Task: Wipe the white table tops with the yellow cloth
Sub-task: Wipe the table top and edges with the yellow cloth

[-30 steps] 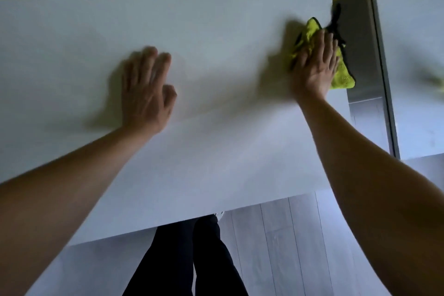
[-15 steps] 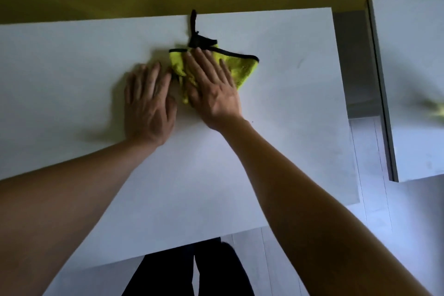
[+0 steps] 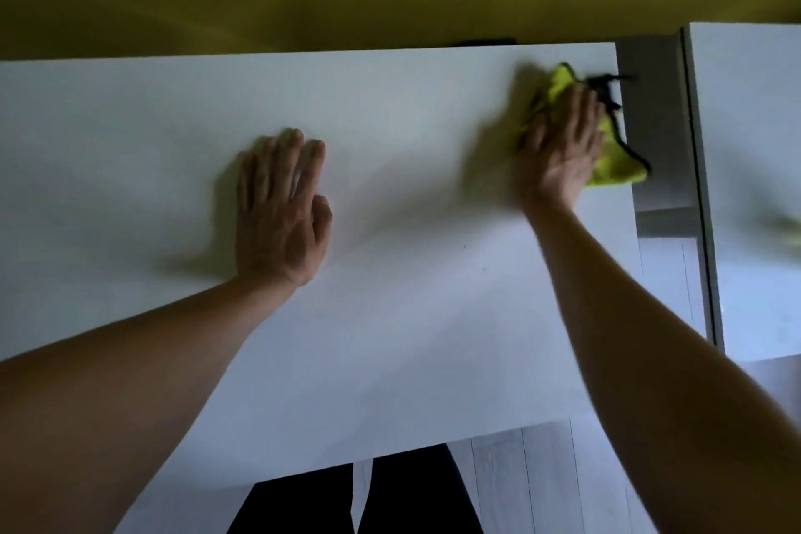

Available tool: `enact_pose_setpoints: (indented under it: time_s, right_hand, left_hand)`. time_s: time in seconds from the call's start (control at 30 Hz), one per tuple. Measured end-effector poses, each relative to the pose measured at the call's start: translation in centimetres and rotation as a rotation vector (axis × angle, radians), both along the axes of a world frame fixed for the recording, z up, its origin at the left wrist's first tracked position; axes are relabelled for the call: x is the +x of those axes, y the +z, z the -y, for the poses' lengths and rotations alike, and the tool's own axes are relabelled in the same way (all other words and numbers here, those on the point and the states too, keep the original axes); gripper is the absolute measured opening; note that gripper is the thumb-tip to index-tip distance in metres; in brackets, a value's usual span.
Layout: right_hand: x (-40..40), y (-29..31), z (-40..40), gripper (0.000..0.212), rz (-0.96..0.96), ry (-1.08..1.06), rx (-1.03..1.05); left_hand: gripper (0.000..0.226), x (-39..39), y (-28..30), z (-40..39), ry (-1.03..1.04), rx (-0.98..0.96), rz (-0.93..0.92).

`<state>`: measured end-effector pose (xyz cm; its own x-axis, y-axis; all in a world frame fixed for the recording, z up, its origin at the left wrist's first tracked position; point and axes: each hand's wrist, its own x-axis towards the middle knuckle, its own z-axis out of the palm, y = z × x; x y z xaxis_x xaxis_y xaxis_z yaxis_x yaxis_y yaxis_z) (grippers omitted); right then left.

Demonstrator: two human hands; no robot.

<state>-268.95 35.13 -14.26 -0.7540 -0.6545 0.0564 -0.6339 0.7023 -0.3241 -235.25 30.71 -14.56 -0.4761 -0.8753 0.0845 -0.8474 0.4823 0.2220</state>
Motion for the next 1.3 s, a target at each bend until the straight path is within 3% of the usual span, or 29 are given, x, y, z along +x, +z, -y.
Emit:
enact_pose_setpoints:
  time_s: [0.2, 0.37, 0.5, 0.67, 0.8, 0.87, 1.1, 1.2, 1.3]
  right_hand:
    - [16.3, -0.3, 7.1, 0.058, 0.035, 0.66, -0.14]
    - [17.1, -0.7, 9.0, 0.055, 0.017, 0.827, -0.152]
    - [10.4, -1.1, 7.5, 0.058, 0.029, 0.636, -0.12]
    - [-2.1, -0.6, 4.7, 0.059, 0.042, 0.345, -0.036]
    - [-3.7, -0.5, 5.7, 0.06, -0.013, 0.266, 0.016]
    - [-2.7, -0.3, 6.9, 0.061, -0.036, 0.319, 0.053]
    - [8.8, 1.9, 15.1, 0.047, 0.107, 0.951, 0.146]
    - [10.2, 2.1, 16.7, 0.049, 0.097, 1.035, 0.171]
    - [7.2, 1.8, 16.1, 0.051, 0.135, 0.976, 0.182]
  left_hand:
    - [0.059, 0.0, 0.0, 0.3, 0.019, -0.042, -0.006]
    - [0.057, -0.4, -0.1, 0.3, 0.076, -0.041, -0.04]
    - [0.063, -0.6, 0.4, 0.0, 0.063, -0.029, -0.034]
    - [0.056, -3.6, 1.0, 0.0, 0.208, -0.028, -0.01]
    - [0.056, -9.5, 1.0, 0.2, 0.065, -0.016, -0.093]
    - [0.055, -11.2, 0.4, -0.1, 0.054, -0.001, -0.104]
    - [0.052, -11.6, -0.4, -0.1, 0.07, -0.032, -0.097]
    - [0.052, -11.6, -0.4, -0.1, 0.062, -0.033, -0.108]
    - [0.051, -11.5, -0.4, -0.1, 0.06, -0.042, -0.108]
